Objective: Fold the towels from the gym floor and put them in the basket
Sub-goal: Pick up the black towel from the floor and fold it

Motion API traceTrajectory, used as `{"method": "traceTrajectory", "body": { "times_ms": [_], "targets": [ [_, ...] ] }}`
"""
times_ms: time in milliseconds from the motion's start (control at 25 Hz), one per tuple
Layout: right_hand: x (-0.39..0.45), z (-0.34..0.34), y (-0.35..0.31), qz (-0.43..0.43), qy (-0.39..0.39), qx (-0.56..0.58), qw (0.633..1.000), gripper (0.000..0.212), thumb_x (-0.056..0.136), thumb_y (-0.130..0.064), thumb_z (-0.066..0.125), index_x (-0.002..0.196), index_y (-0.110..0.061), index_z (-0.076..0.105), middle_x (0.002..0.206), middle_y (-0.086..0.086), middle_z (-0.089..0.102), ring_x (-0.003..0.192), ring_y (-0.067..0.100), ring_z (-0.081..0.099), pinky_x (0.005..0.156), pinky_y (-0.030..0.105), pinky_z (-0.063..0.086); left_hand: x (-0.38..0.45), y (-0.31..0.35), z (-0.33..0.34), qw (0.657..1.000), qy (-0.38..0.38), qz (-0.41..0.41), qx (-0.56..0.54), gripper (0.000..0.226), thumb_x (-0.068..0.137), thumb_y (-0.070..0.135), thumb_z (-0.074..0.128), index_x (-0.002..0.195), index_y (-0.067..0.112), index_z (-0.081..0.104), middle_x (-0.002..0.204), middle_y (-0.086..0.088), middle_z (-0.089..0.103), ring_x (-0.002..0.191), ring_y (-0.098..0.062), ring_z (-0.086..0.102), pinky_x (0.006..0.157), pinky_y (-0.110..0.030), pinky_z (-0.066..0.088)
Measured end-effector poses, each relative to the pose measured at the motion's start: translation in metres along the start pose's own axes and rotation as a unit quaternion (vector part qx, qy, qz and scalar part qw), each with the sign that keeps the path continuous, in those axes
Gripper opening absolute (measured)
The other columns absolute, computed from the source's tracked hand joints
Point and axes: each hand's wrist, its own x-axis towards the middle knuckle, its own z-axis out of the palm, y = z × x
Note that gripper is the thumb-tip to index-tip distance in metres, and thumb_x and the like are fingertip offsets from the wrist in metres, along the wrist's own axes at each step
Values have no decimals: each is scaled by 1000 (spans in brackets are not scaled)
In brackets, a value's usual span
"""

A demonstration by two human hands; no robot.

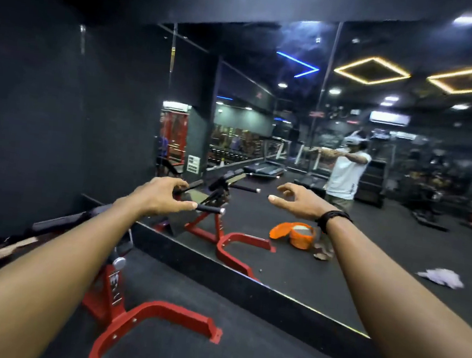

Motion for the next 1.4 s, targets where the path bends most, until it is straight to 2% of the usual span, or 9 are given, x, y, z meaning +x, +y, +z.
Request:
{"method": "traceTrajectory", "body": {
  "times_ms": [160,240,400,560,720,880,1080,1320,1400],
  "targets": [
    [-96,-47,44,97,34,-32,994,67,83,-55,63,135,-16,46,139,6,50,126,18,48,105,31,39,11,71,40,995,-36,80,-56,70,72,58,72,129,21,57,126,-4,63,117,-18,58,100,-29,42],
    [-152,-74,67,153,55,-47,986,69,81,-52,67,136,-16,45,140,6,49,126,19,48,104,31,39,9,120,69,986,-63,128,-84,64,75,52,73,128,19,58,126,-6,62,117,-19,57,100,-30,41],
    [-263,-127,110,266,85,-54,959,79,74,-54,72,139,-21,42,141,7,47,123,21,52,104,37,42,-11,226,121,959,-130,219,-123,64,77,46,74,131,18,55,128,-8,60,117,-21,57,100,-30,41],
    [-381,-178,143,354,140,-79,922,80,72,-53,75,138,-21,44,140,6,48,125,18,50,103,34,43,-45,336,164,922,-183,309,-148,62,78,44,74,131,17,55,127,-5,60,110,-19,61,94,-24,42],
    [-510,-220,166,431,187,-76,879,78,73,-48,76,138,-19,44,139,5,47,115,17,55,85,22,49,-103,453,205,876,-236,390,-159,64,79,44,72,133,16,52,129,-6,59,118,-18,56,100,-27,40],
    [-632,-258,187,498,214,-109,833,76,75,-50,74,138,-19,44,138,8,50,124,18,51,104,30,40,-170,560,248,835,-275,442,-178,67,76,50,72,134,22,51,131,-3,58,118,-18,56,102,-31,43],
    [-781,-299,209,562,243,-121,781,73,78,-47,73,137,-16,45,138,7,50,124,19,50,103,29,40,-263,695,296,784,-308,501,-198,66,78,48,72,134,23,50,133,-5,56,122,-20,53,101,-32,40],
    [-926,-333,226,638,256,-129,715,71,78,-47,73,136,-16,47,135,5,51,123,17,49,95,25,41,-365,818,356,723,-362,549,-212,65,78,44,73,135,20,51,132,-5,58,121,-19,54,102,-32,40],
    [-963,-339,236,655,263,-128,697,70,79,-45,72,136,-15,46,137,5,49,127,18,47,98,26,39,-394,853,376,701,-375,569,-208,67,78,44,73,135,19,50,132,-6,58,122,-19,54,102,-32,40]
  ]
}}
